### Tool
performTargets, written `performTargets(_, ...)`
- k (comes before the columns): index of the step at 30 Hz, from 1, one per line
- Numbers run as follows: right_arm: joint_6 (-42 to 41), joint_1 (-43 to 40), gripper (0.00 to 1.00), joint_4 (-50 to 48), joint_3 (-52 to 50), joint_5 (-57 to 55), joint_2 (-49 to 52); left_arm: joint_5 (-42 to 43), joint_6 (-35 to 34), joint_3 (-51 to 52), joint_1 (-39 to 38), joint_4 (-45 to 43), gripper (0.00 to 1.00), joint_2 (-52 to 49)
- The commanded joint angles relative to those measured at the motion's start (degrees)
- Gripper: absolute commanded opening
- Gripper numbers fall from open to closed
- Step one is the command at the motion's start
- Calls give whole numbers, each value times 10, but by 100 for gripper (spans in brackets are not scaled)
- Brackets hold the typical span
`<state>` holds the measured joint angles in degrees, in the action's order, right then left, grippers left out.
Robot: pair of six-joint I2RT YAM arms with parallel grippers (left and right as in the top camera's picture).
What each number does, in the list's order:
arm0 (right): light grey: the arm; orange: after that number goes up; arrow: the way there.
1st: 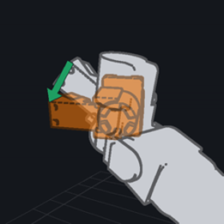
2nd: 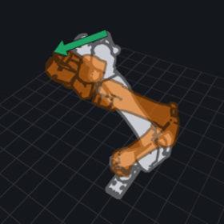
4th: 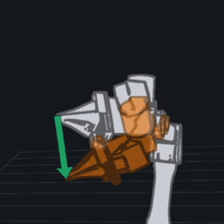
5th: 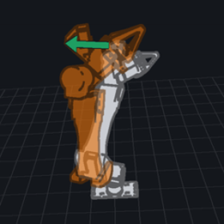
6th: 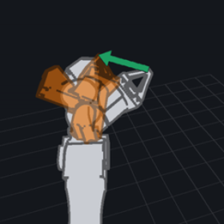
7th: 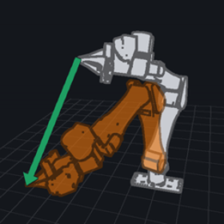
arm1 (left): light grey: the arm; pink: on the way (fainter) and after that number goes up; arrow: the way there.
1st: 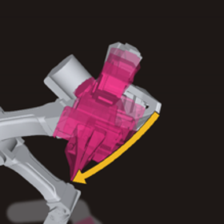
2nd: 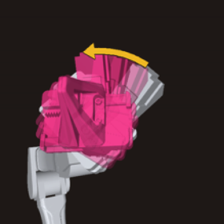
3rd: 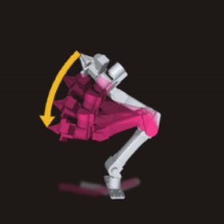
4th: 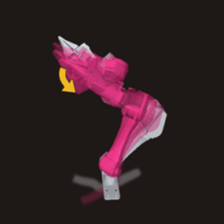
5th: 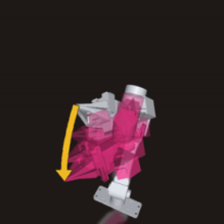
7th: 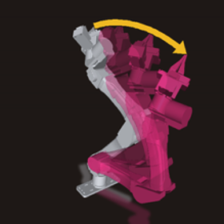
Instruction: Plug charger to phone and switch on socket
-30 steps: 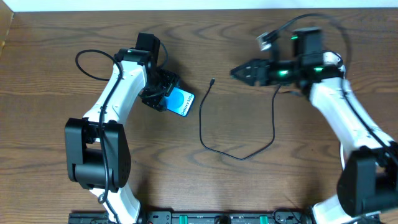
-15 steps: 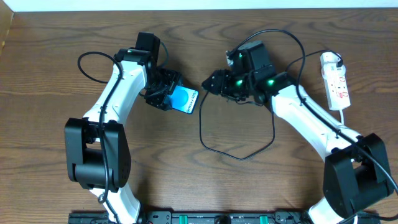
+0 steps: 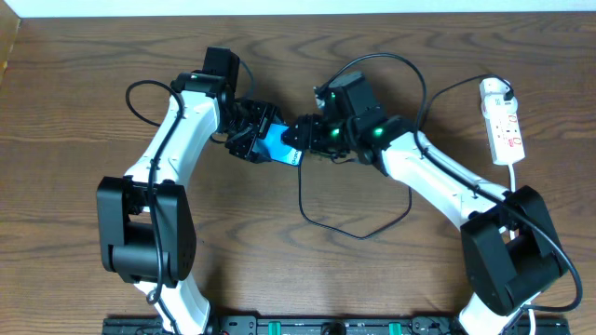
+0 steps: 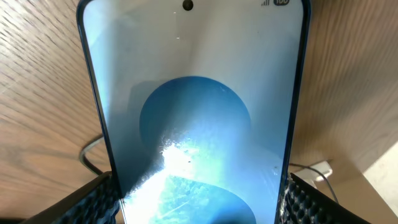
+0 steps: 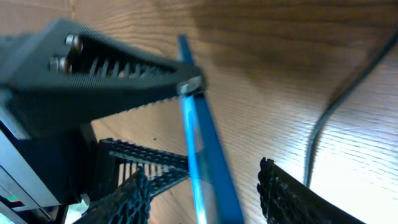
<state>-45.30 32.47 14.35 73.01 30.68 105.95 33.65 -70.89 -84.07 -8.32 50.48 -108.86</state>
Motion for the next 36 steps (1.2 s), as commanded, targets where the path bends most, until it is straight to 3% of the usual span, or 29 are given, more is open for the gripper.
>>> performTargets(1,-5,14,52,-1,7,-32,2,35,-15,-1,2,0,71,9)
performTargets(13,-2,24,38,-11,7,-66,14,50,-28,-1,2,0,71,9)
performTargets(27,-3,23,1,-25,7,-63,31,49,-28,-1,2,-1,72,9)
performTargets(36,-36,-17,1,-54,8,8,30,49,-27,-1,2,-2,81,9)
